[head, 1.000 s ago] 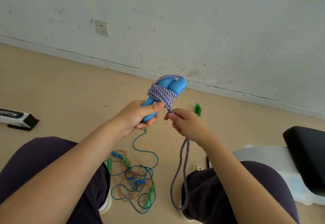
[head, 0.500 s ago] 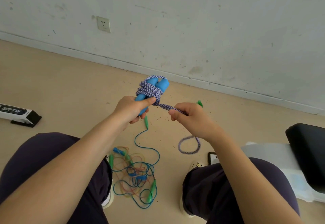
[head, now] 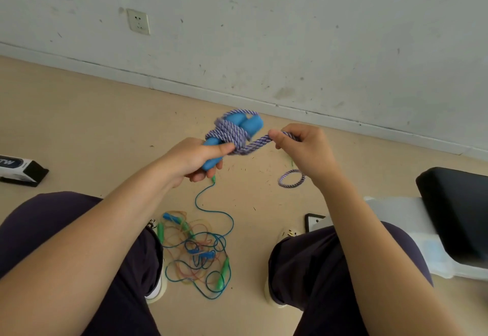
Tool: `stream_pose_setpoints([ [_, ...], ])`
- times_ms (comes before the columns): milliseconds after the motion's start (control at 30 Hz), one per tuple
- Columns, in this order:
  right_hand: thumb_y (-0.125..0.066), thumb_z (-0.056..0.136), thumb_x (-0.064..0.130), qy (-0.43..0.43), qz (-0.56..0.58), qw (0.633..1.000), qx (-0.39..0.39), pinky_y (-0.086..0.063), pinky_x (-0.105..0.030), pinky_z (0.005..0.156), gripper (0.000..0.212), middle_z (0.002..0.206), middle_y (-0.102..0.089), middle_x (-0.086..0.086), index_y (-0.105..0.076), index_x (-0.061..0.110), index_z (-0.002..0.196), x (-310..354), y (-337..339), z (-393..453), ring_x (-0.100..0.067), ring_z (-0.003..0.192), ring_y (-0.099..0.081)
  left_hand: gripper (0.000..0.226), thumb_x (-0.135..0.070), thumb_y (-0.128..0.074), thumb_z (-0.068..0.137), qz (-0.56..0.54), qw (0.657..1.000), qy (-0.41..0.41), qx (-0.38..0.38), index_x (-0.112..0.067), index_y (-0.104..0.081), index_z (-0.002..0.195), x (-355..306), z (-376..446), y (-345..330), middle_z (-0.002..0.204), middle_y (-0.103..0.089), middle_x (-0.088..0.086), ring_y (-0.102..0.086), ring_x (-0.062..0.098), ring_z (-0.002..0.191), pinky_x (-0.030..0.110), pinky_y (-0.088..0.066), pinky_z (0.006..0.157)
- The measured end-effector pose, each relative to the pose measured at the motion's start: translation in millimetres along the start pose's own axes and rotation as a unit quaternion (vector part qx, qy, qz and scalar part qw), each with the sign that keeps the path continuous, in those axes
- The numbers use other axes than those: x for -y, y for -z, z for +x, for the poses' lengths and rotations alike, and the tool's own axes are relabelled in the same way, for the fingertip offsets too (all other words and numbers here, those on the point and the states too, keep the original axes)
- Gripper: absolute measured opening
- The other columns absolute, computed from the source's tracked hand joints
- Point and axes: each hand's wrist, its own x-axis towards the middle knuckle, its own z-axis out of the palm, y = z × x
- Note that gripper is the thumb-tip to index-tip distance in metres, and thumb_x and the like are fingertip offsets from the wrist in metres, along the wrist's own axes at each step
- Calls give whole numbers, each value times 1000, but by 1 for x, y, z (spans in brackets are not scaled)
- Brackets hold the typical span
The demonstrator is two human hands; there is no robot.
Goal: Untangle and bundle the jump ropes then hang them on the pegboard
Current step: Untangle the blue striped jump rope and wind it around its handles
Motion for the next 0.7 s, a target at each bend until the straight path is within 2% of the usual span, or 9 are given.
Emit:
stream_pose_setpoints([
  [133, -71, 88, 40, -27, -13, 999, 13, -21, -16, 40, 31, 44, -32, 12, -71, 17, 67, -5, 6, 1, -7, 40, -24, 58, -63, -79, 59, -145, 989, -8, -41, -10, -59, 73, -5, 0, 11, 52, -54, 4, -38, 15, 35, 20, -28, 35],
  [233, -66, 92, 39, -48, -41, 998, -9, -27, -21, 44, 28, 50, -38, 8, -69, 21, 70, -9, 3, 4, -8, 43, -29, 50, -56, -82, 64, -191, 980, -22, -52, -13, -60, 75, -5, -1, 12, 60, -58, 2, -39, 14, 39, 20, -28, 36],
  [333, -62, 95, 35, -65, -20, 996, -58, -32, -26, 54, 31, 60, -44, -7, -66, 14, 72, -13, 0, 7, -17, 52, -37, 53, -58, -81, 61, -215, 975, -30, -40, -12, -59, 76, -5, -3, 9, 60, -58, 0, -38, 12, 39, 20, -29, 35],
  [400, -62, 95, 34, -65, -12, 996, -64, -31, -24, 51, 31, 55, -42, -2, -65, 15, 71, -12, -2, 7, -14, 49, -36, 55, -59, -84, 65, -222, 974, -36, -42, -12, -57, 74, -6, -3, 10, 55, -56, -2, -36, 10, 35, 19, -28, 34],
  [533, -66, 91, 44, -54, -13, 998, 7, -26, -18, 42, 33, 46, -34, 12, -69, 21, 67, -6, -7, 6, -7, 40, -27, 57, -61, -82, 62, -223, 970, -40, -93, -11, -58, 73, -4, 0, 13, 54, -55, -1, -34, 9, 36, 19, -25, 34],
  [633, -69, 85, 53, -42, -15, 997, 65, -30, -23, 53, 26, 58, -43, -1, -76, 31, 75, -3, -9, 2, -13, 54, -34, 60, -65, -82, 54, -207, 971, -42, -108, -11, -60, 73, -1, 1, 12, 57, -57, -1, -37, 9, 38, 19, -26, 34],
  [700, -68, 89, 44, -33, -23, 996, 74, -34, -27, 59, 20, 64, -51, -8, -77, 29, 80, -4, -9, 1, -14, 60, -40, 62, -66, -82, 52, -205, 971, -38, -113, -12, -61, 74, 0, 1, 11, 60, -58, 0, -38, 10, 40, 19, -27, 34],
])
